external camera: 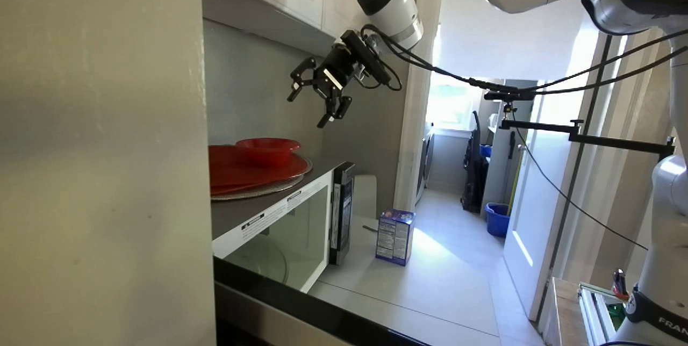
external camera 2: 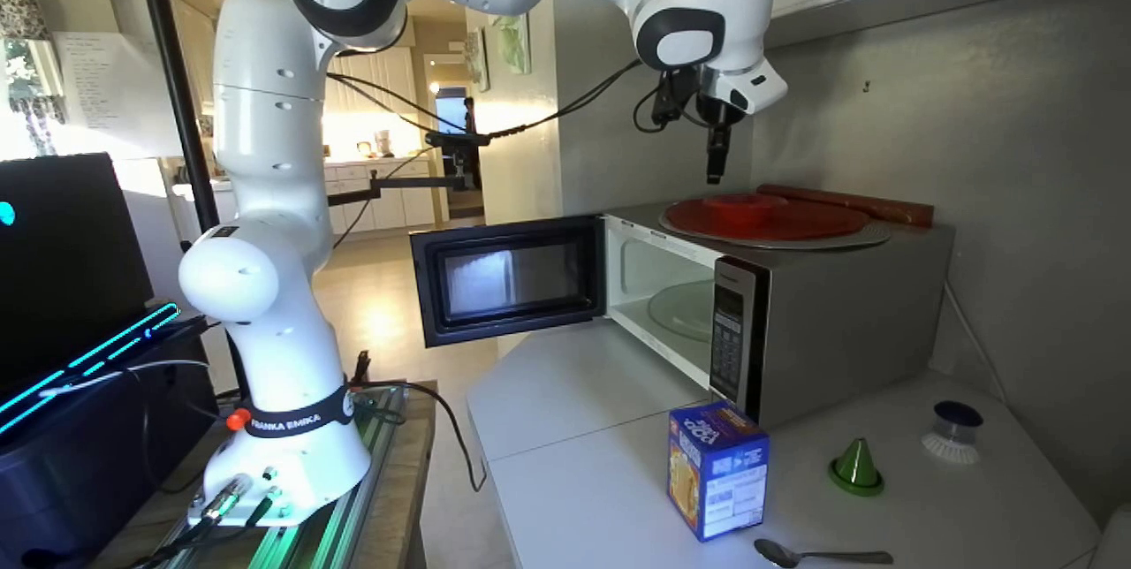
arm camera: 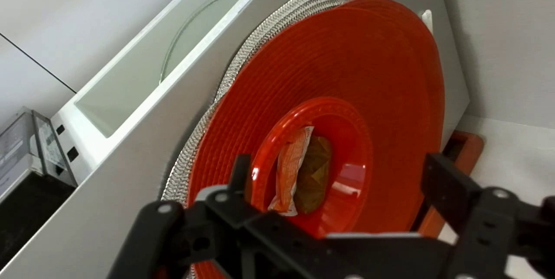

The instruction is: Put the red bowl in the microwave.

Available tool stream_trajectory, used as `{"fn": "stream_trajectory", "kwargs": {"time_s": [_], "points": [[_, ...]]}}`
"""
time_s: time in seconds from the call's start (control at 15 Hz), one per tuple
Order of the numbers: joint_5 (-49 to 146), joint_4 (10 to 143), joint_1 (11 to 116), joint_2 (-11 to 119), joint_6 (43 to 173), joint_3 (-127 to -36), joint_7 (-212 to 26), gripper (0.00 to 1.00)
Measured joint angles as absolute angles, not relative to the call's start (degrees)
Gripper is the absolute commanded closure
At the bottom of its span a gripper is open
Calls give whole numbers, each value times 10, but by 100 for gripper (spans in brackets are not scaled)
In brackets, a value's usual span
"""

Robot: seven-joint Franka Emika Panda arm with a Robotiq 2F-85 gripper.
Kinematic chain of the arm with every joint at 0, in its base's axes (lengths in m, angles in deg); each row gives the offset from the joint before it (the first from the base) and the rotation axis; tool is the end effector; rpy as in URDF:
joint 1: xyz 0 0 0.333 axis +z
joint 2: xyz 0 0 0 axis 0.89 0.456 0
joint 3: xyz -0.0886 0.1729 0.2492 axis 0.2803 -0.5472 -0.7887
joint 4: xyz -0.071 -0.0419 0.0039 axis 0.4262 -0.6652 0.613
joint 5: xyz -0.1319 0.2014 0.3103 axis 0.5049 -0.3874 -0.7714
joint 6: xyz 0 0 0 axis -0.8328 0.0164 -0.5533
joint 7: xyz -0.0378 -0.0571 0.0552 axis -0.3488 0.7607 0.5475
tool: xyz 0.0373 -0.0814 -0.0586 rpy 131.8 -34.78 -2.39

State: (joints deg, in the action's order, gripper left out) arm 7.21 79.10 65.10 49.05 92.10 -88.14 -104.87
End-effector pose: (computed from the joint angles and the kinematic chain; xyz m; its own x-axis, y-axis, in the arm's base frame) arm 0.6414 0.0826 0.5259 0.8986 -0.4355 -0.0538 -0.3756 -0.7002 -0.6072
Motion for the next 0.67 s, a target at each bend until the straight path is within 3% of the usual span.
{"fn": "stream_trajectory", "kwargs": {"time_s": [0.67], "points": [[54,776,645,531,975,-882,-1048,0]]}}
